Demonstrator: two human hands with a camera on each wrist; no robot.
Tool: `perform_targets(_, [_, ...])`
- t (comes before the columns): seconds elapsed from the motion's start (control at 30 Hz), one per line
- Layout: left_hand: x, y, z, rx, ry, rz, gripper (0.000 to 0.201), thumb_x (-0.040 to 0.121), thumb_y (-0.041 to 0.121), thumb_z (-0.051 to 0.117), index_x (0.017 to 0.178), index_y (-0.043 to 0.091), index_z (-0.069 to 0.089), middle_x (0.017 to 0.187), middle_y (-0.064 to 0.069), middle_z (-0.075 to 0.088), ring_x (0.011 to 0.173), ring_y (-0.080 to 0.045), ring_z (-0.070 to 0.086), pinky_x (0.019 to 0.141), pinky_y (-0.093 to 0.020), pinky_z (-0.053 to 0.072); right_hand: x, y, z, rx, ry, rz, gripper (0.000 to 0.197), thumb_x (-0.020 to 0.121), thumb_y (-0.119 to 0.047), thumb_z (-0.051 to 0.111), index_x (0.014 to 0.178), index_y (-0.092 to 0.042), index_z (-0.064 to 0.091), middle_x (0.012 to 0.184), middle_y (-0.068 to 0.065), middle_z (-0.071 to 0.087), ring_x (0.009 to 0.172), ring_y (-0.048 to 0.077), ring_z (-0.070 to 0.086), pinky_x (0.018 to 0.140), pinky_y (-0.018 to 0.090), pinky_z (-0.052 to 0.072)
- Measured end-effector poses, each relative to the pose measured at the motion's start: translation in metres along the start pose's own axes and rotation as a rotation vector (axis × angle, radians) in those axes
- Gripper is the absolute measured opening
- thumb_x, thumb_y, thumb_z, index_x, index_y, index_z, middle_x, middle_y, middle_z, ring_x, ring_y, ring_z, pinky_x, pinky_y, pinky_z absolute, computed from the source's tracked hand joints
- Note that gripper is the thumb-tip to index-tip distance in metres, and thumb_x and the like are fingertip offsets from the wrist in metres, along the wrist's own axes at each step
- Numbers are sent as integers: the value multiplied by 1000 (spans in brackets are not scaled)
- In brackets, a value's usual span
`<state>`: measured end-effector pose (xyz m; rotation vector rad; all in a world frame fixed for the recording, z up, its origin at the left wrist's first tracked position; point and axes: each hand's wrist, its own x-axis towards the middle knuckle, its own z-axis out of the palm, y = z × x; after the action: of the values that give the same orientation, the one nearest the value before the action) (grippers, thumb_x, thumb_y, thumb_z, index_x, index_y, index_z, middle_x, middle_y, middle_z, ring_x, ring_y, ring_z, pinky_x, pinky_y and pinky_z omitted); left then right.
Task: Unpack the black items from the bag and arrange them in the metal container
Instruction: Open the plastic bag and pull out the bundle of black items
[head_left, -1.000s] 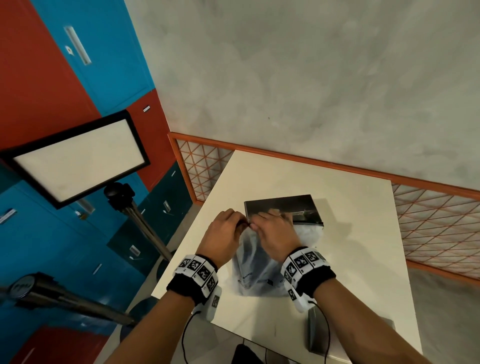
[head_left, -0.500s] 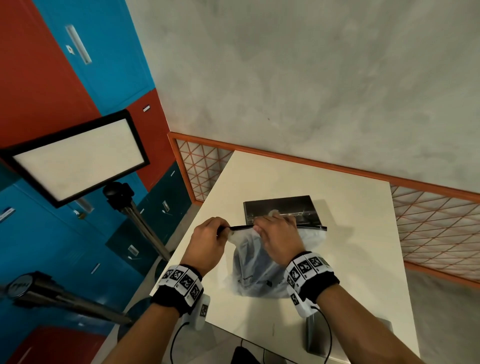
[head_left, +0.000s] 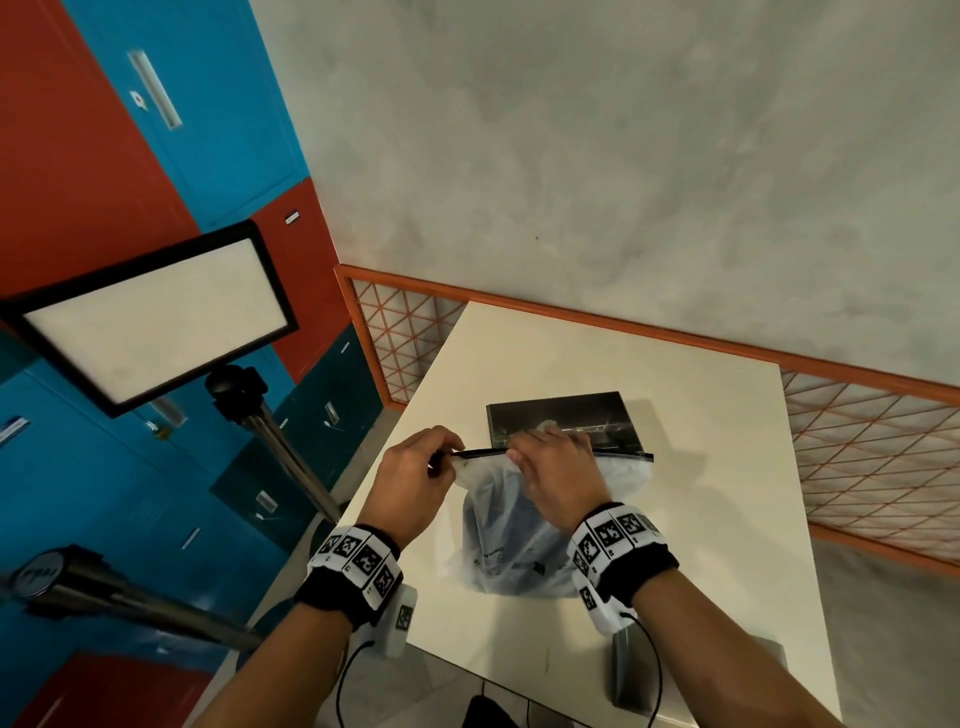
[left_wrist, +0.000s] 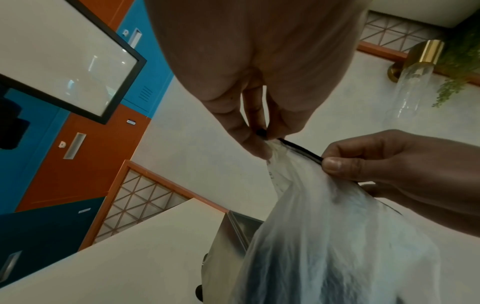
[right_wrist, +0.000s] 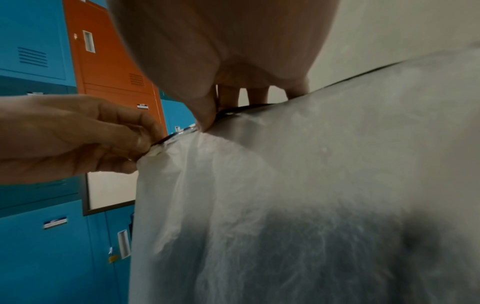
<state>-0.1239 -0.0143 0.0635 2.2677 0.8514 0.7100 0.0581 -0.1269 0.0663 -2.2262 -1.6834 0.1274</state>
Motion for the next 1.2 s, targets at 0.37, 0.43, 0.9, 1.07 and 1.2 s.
perform_targets(0.37, [5, 5, -2, 33, -105, 170, 27, 86, -1, 69, 98, 22, 72, 92, 11, 61, 80, -9, 61, 73, -30, 54, 6, -15, 3, 45, -23, -244, 22, 94, -11, 52, 112, -25, 53, 98, -4, 61, 94, 19, 53, 81, 39, 47])
perform_targets(0.43, [6, 1, -2, 55, -93, 166, 25, 85, -2, 70, 96, 20, 74, 90, 10, 62, 78, -8, 61, 73, -30, 54, 8, -17, 3, 9, -48, -237, 21, 93, -13, 55, 110, -24, 56, 98, -3, 60, 96, 19, 53, 81, 40, 48])
perform_targets(0.9, [5, -9, -14, 90, 50, -25, 22, 89, -6, 66, 94, 11, 79, 92, 7, 60, 81, 0, 59, 75, -3, 40, -4, 36, -44, -44, -30, 126, 45, 100, -54, 38, 71, -22, 50, 76, -7, 45, 83, 18, 53, 72, 31, 36])
perform_targets(1.07, [8, 5, -14, 198, 179, -88, 17, 94, 24, 69, 83, 12, 75, 85, 7, 58, 72, -13, 58, 67, -31, 51, -10, 30, -52, -108, -35, 335, 15, 92, -31, 54, 90, -18, 62, 90, -2, 49, 89, 26, 60, 66, 31, 39])
perform_targets(1.2, [4, 12, -1, 173, 149, -60, 3, 85, 12, 74, 86, 15, 73, 90, 6, 60, 78, -16, 63, 72, -35, 57, -13, 44, -38, 70, -249, 452, 36, 82, -17, 61, 116, -27, 53, 110, 5, 59, 96, 29, 62, 73, 31, 43])
